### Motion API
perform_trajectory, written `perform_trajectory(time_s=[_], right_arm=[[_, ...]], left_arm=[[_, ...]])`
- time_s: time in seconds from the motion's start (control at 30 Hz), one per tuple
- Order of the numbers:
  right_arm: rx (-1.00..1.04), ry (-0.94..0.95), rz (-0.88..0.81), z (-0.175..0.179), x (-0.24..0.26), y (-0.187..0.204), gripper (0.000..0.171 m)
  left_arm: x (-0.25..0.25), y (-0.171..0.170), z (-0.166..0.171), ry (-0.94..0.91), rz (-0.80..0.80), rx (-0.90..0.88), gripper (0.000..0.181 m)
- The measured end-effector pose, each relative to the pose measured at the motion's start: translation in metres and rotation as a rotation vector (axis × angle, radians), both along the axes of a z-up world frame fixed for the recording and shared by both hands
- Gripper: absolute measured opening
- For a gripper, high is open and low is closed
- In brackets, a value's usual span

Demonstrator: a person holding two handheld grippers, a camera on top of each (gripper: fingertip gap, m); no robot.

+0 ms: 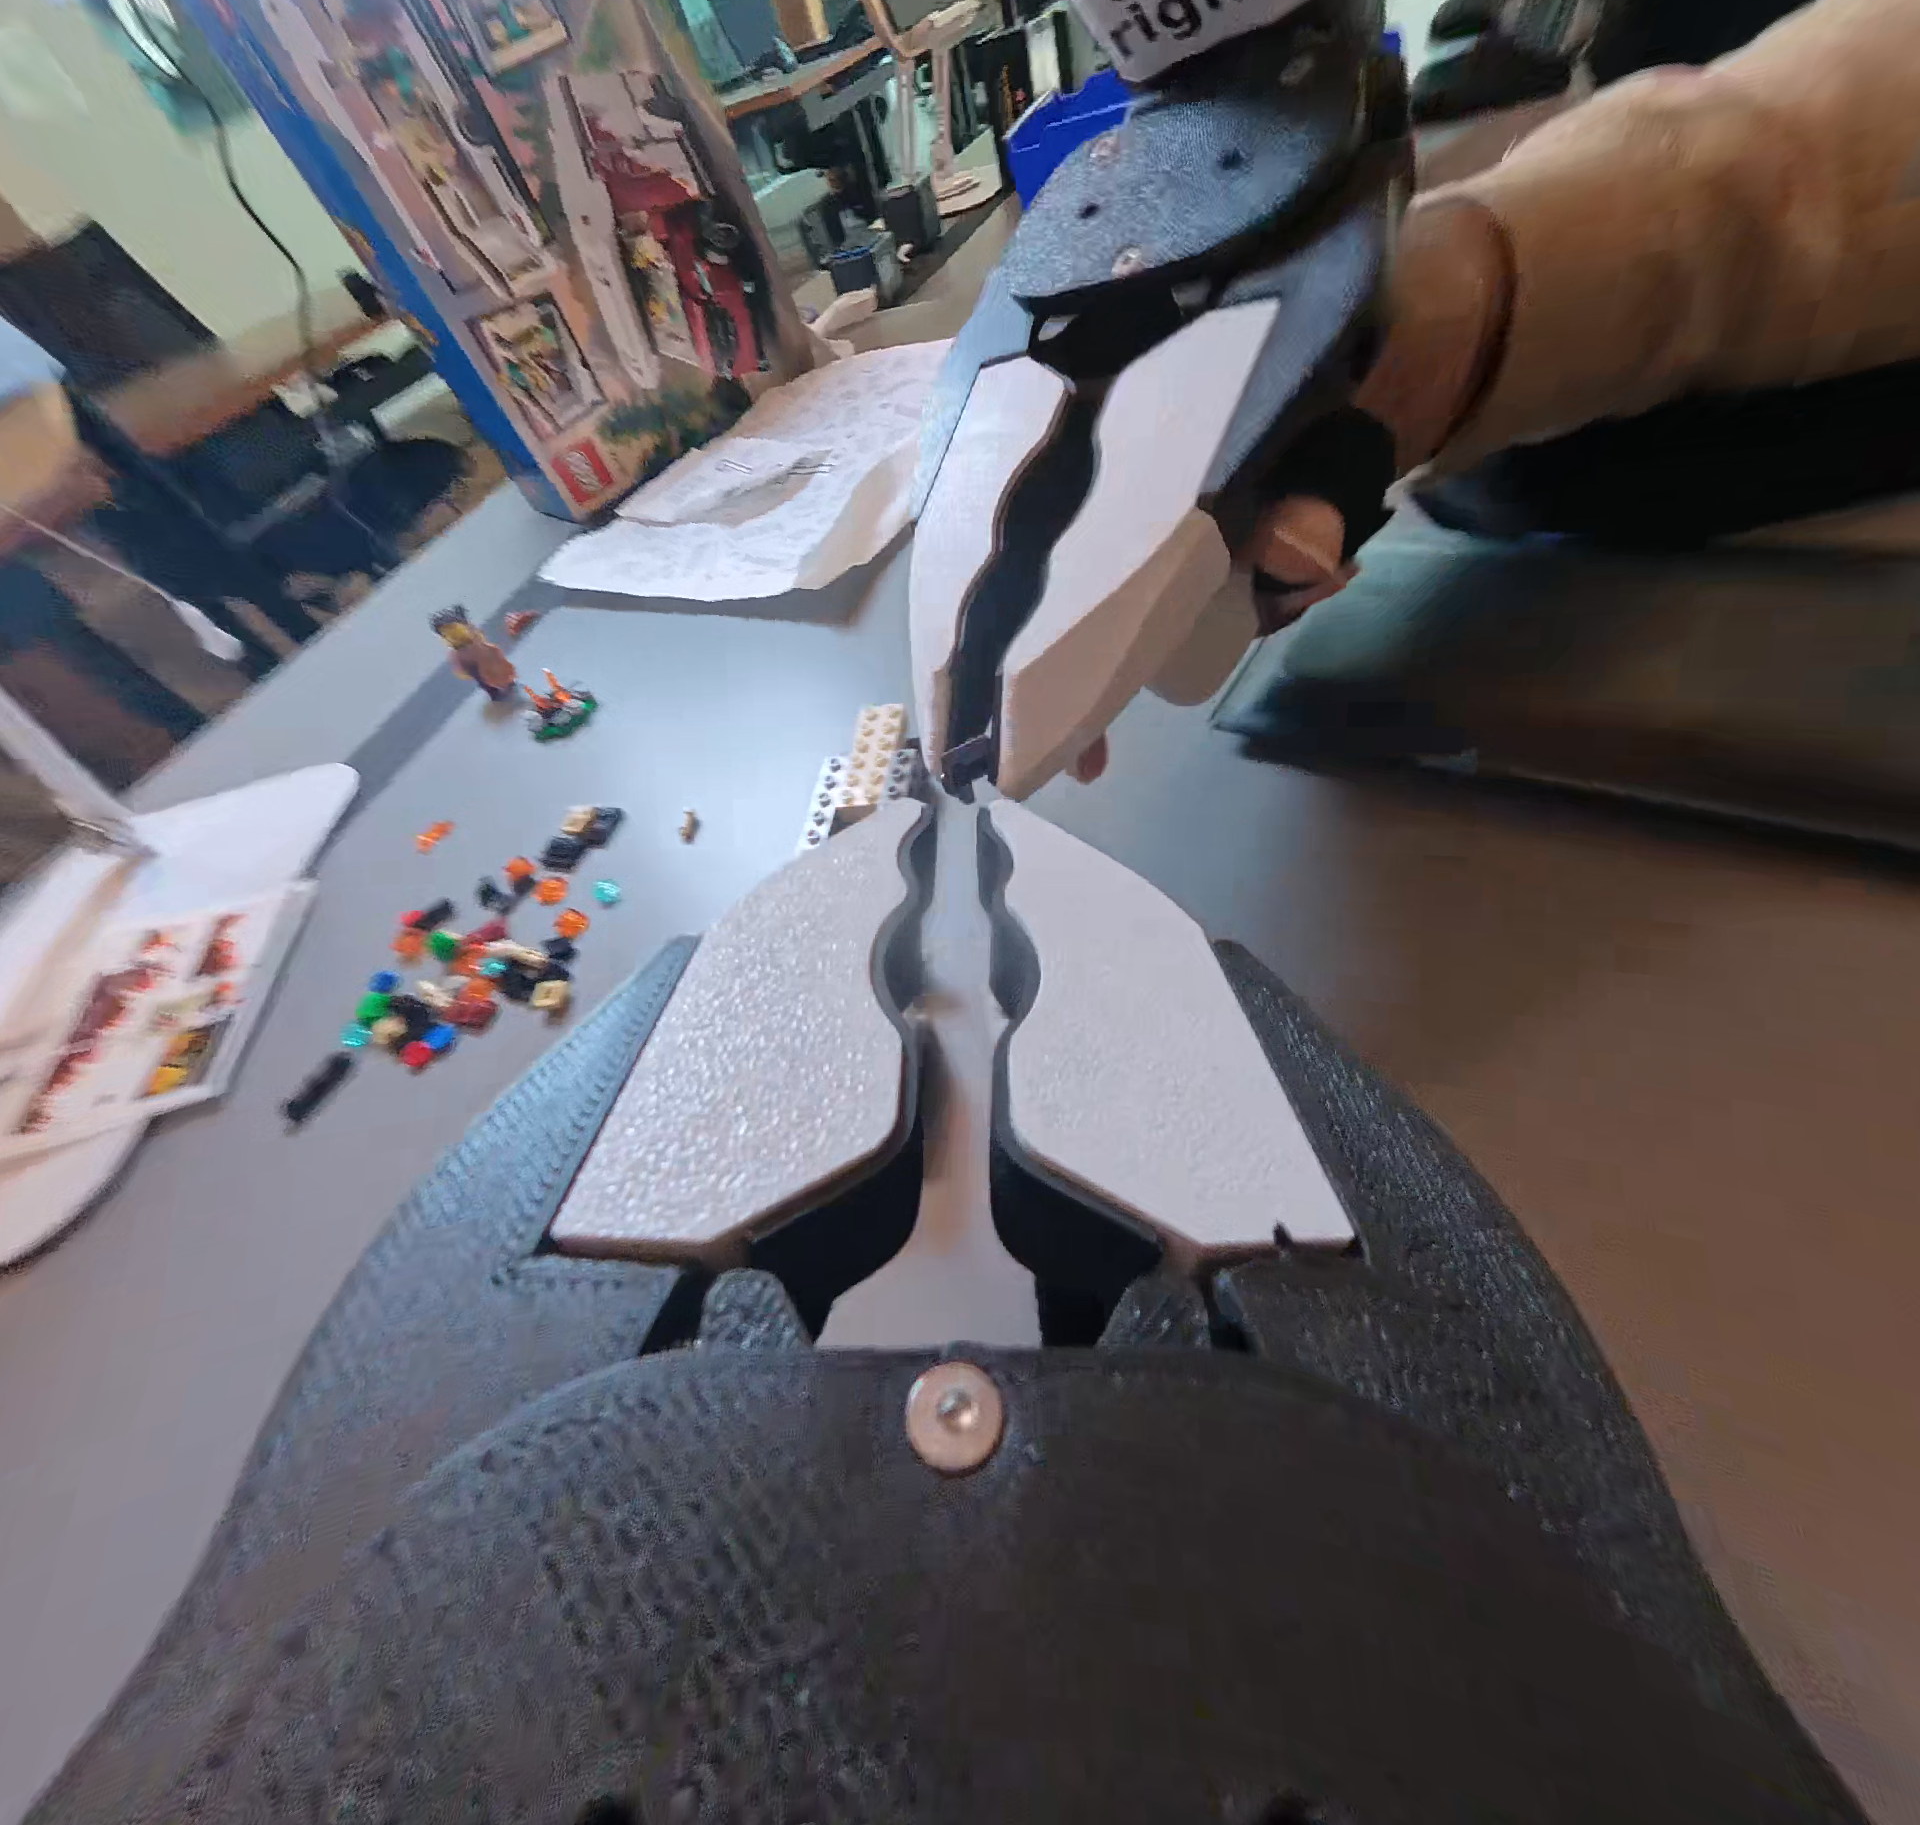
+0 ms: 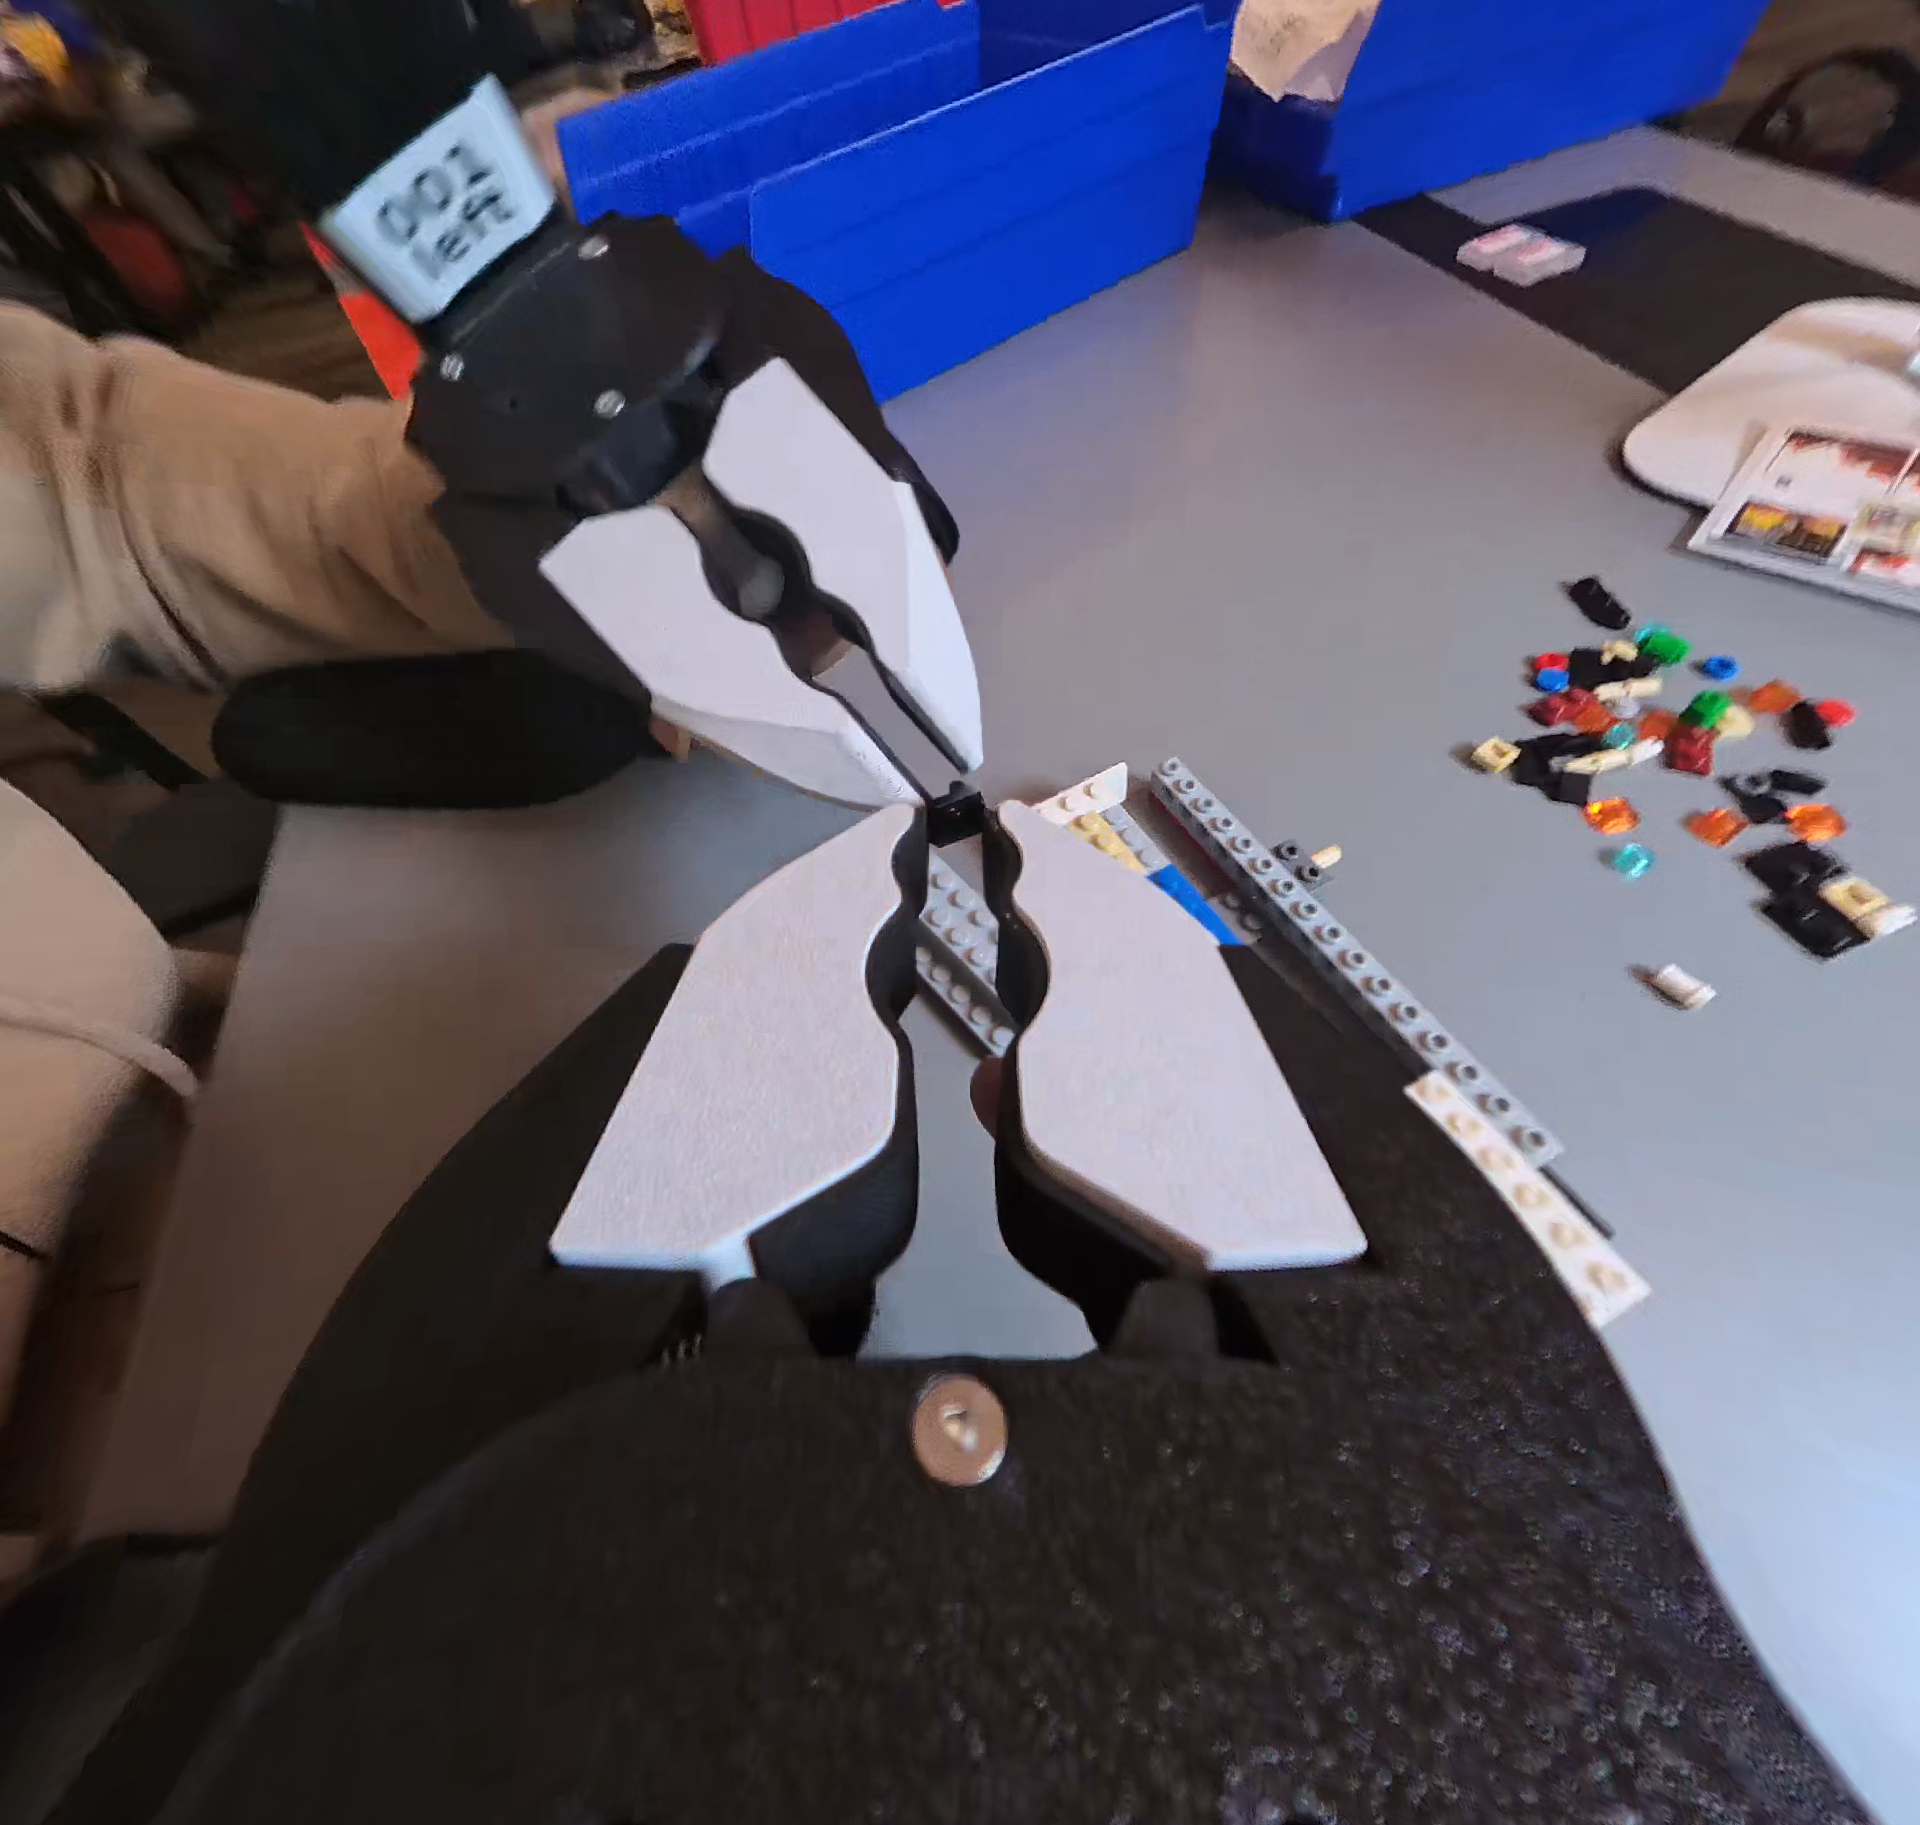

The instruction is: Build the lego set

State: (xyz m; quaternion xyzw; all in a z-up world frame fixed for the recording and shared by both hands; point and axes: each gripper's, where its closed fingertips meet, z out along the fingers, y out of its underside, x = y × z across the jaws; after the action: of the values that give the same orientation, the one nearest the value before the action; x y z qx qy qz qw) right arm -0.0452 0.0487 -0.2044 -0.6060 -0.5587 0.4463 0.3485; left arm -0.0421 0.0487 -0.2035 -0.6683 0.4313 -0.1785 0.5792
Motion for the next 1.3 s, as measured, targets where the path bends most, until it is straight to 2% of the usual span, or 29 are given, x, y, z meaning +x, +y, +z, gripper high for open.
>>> perform_trajectory(time_s=[0.2, 0.37, 0.57, 0.67, 0.73, 0.87, 0.93, 1.07, 1.3], right_arm=[[-0.384, 0.049, -0.009, 0.008, -0.002, -0.005, 0.009], [-0.467, 0.011, -0.022, 0.002, -0.001, -0.006, 0.009], [-0.529, -0.035, -0.019, -0.005, -0.001, -0.009, 0.009], [-0.519, -0.014, 0.005, -0.001, -0.001, -0.01, 0.01], [-0.464, 0.046, 0.065, 0.013, 0.0, -0.013, 0.022], [-0.137, 0.148, 0.14, 0.035, 0.009, -0.011, 0.023], [-0.003, 0.175, 0.159, 0.039, 0.012, -0.013, 0.023], [0.075, 0.234, 0.24, 0.045, 0.012, -0.032, 0.019], [0.094, 0.237, 0.252, 0.043, 0.011, -0.038, 0.008]], left_arm=[[0.002, 0.001, 0.001, 0.268, 0.071, 0.309, 0.012], [0.001, 0.001, 0.006, 0.386, 0.102, 0.465, 0.014], [0.003, 0.0, -0.006, 0.5, 0.079, 0.504, 0.008], [0.003, -0.001, -0.003, 0.416, 0.072, 0.439, 0.008], [0.004, -0.003, 0.003, 0.266, 0.052, 0.324, 0.008], [0.005, -0.013, 0.026, -0.117, -0.07, 0.074, 0.008], [0.006, -0.019, 0.033, -0.222, -0.136, 0.006, 0.008], [0.013, -0.03, 0.041, -0.324, -0.234, -0.052, 0.008], [0.018, -0.036, 0.036, -0.289, -0.262, -0.052, 0.008]])
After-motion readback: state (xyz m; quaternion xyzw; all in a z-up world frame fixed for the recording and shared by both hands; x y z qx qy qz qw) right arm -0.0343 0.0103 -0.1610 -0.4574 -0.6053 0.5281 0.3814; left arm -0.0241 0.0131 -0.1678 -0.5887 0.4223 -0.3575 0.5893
